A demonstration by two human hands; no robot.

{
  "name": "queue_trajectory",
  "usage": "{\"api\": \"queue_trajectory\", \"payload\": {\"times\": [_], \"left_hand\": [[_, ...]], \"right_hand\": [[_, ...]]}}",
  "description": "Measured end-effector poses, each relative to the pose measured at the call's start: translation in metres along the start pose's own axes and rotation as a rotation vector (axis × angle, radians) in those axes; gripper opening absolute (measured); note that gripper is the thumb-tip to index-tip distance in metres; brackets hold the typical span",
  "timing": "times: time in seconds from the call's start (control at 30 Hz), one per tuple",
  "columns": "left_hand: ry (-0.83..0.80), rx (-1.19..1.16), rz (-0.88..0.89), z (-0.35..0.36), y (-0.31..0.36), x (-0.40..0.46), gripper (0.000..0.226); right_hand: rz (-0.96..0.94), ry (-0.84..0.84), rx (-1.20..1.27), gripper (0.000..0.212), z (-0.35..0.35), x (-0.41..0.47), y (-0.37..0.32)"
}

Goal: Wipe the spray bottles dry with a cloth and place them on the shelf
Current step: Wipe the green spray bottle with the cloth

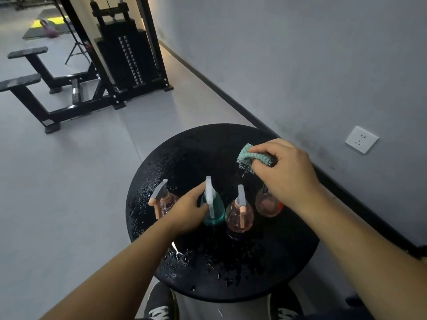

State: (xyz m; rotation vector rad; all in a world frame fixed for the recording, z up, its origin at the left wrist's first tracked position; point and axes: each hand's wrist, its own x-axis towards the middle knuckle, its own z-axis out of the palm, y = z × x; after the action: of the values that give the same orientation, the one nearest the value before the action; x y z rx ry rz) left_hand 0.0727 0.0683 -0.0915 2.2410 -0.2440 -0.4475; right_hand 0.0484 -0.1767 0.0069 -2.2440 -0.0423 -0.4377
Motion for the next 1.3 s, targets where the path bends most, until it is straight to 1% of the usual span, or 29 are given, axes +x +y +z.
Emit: {"api": "queue_trajectory", "payload": {"times": [0.07,0.17,0.27,0.37,0.53,0.6,0.67,0.73,0.87,0.93,1.03,1.13,1.23,1.3], "left_hand": [[0.005,-0.09,-0.012,-0.002,-0.003,0.004,0.052],[-0.002,-0.132,-0.026,-0.002,-0.012,0.008,0.036],[0.062,-0.201,-0.058,0.001,-0.019,0.01,0.022],[0.151,-0.268,-0.104,0.004,-0.021,0.007,0.03],[0.121,-0.432,-0.134,-0.002,-0.021,0.004,0.042],[0.117,-0.458,-0.138,-0.003,-0.021,0.004,0.04],[0.11,-0.476,-0.14,-0.001,-0.023,0.004,0.032],[0.129,-0.439,-0.139,0.001,-0.023,0.003,0.028],[0.212,-0.328,-0.106,0.004,-0.019,0.0,0.031],[0.181,-0.29,-0.079,0.004,-0.017,-0.002,0.026],[0.088,-0.235,-0.015,-0.001,-0.014,-0.006,0.021],[0.099,-0.125,-0.001,-0.005,-0.016,-0.005,0.011],[0.115,-0.046,-0.009,-0.005,-0.016,-0.005,0.018],[0.164,-0.014,-0.024,-0.008,-0.012,-0.004,0.022]], "right_hand": [[-0.002,-0.009,-0.004,0.024,0.0,0.001,0.001],[-0.006,-0.006,-0.012,0.024,0.002,0.003,0.002],[-0.001,-0.008,-0.006,0.024,0.003,0.003,0.002],[-0.006,-0.013,-0.005,0.024,0.004,0.003,0.001],[-0.01,-0.013,-0.003,0.024,0.005,0.002,0.0],[-0.013,-0.016,-0.004,0.024,0.006,0.002,0.0],[-0.015,-0.014,-0.005,0.025,0.006,0.002,0.0],[-0.015,-0.015,-0.005,0.025,0.007,0.002,0.0],[-0.02,-0.018,-0.006,0.025,0.009,0.002,0.0],[-0.022,-0.031,-0.003,0.025,0.009,0.002,-0.001],[-0.022,-0.034,0.007,0.025,0.009,0.002,-0.002],[-0.024,-0.038,0.006,0.025,0.009,0.002,-0.002],[-0.026,-0.046,0.002,0.025,0.009,0.002,-0.003],[-0.024,-0.051,0.004,0.025,0.008,0.003,-0.003]]}}
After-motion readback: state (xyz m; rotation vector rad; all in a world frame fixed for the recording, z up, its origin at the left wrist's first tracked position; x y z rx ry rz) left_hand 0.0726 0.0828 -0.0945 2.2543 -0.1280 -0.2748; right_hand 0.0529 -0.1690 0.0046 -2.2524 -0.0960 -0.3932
